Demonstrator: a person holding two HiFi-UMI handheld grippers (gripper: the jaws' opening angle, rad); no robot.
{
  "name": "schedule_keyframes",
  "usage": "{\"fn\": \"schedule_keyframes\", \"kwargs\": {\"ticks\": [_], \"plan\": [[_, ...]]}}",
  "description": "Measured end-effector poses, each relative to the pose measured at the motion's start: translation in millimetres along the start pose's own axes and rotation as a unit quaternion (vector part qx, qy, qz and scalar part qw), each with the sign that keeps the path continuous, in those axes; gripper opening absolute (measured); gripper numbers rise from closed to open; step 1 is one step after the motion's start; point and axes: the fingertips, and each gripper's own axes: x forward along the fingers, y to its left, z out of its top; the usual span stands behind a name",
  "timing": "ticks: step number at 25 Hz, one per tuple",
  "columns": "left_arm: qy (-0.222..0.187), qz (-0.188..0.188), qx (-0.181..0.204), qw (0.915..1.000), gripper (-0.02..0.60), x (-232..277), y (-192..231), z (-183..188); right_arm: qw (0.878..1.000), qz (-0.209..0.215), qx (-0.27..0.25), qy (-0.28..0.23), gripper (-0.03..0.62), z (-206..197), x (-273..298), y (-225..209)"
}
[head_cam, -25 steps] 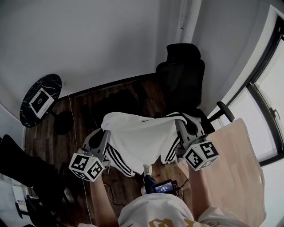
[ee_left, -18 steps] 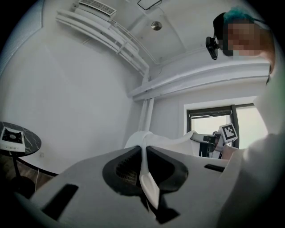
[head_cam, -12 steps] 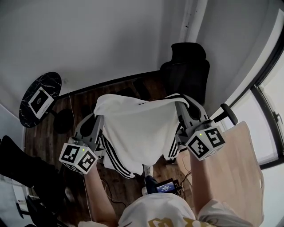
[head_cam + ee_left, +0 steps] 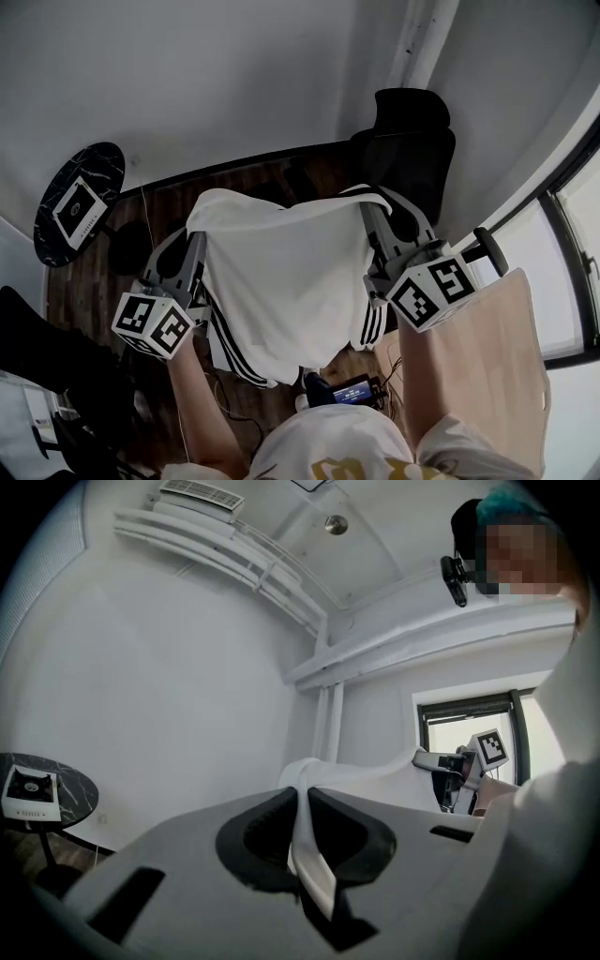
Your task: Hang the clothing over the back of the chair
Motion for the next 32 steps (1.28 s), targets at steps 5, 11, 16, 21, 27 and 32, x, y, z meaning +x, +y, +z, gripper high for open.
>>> {"fn": "schedule_keyframes", "kwargs": {"ticks": [5, 11, 16, 21, 27, 32], "plan": [[0.019, 0.019, 0.007, 0.9996, 0.048, 21, 24, -11, 1.0, 0.018, -0.01, 0.012, 0.025, -12, 36, -8], [0.035, 0.067, -0.022, 0.9969, 0.048, 46, 66, -29, 0.998, 0.04, -0.032, 0.024, 0.025, -28, 83, -17], [0.078, 0.092, -0.047, 0.9916, 0.048, 63, 86, -77, 0.995, 0.058, -0.035, 0.068, 0.025, -80, 107, -33], [0.155, 0.103, -0.047, 0.9814, 0.048, 70, 105, -139, 0.985, 0.109, -0.029, 0.129, 0.025, -143, 124, -34], [0.213, 0.106, -0.081, 0.9678, 0.048, 69, 112, -203, 0.968, 0.125, -0.04, 0.213, 0.025, -218, 135, -45], [0.276, 0.098, -0.073, 0.9533, 0.048, 67, 111, -253, 0.95, 0.142, -0.046, 0.274, 0.025, -273, 129, -49]]}}
